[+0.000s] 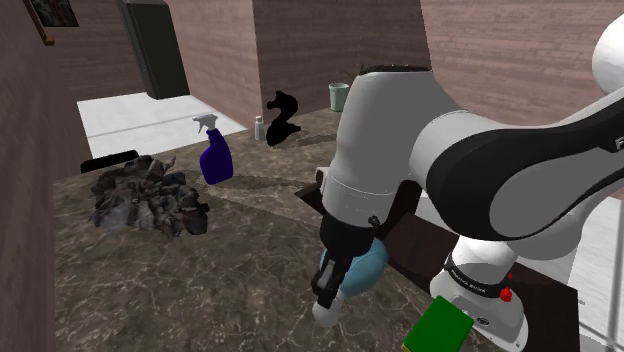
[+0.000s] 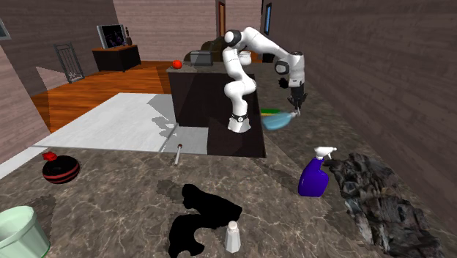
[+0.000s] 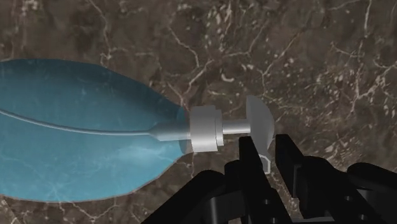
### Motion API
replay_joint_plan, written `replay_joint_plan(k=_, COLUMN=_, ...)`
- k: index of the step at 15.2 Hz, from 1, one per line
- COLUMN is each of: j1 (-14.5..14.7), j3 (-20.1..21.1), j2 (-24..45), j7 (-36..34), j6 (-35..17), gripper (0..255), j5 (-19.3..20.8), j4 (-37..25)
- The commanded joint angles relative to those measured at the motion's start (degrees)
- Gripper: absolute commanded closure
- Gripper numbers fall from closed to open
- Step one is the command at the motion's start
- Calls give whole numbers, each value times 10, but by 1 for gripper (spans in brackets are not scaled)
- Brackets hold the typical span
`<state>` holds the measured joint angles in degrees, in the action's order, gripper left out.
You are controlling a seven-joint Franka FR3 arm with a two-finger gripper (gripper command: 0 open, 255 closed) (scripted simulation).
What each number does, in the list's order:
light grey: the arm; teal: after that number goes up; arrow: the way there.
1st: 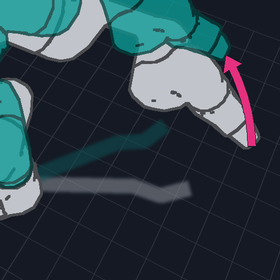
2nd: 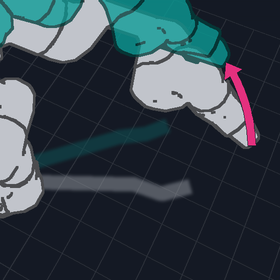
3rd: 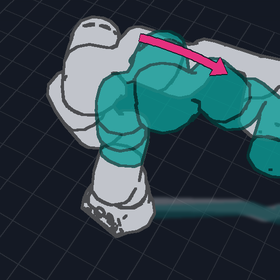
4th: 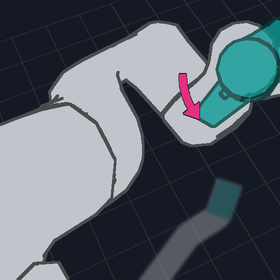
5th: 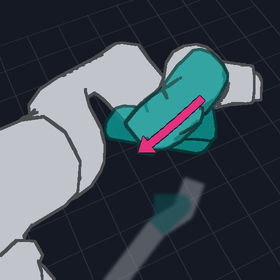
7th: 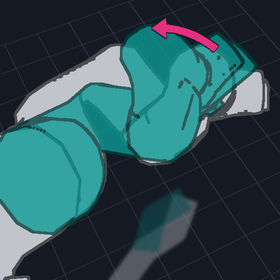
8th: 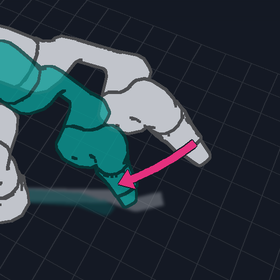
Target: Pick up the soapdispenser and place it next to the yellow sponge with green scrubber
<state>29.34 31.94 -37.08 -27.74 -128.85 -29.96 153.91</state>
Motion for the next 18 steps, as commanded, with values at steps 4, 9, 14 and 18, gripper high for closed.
replay_joint_plan(k=4, j1=2, j3=15, j2=26, j7=7, j6=-50, gripper=255, j5=-14, j4=24)
replay_joint_plan(k=9, j1=2, j3=28, j2=51, j7=12, j6=-90, gripper=255, j5=-24, j4=40)
replay_joint_plan(k=14, j1=2, j3=28, j2=51, j7=12, j6=-90, gripper=255, j5=-24, j4=40)
replay_joint_plan(k=18, j1=2, j3=28, j2=51, j7=12, j6=-90, gripper=0, j5=-24, j4=40)
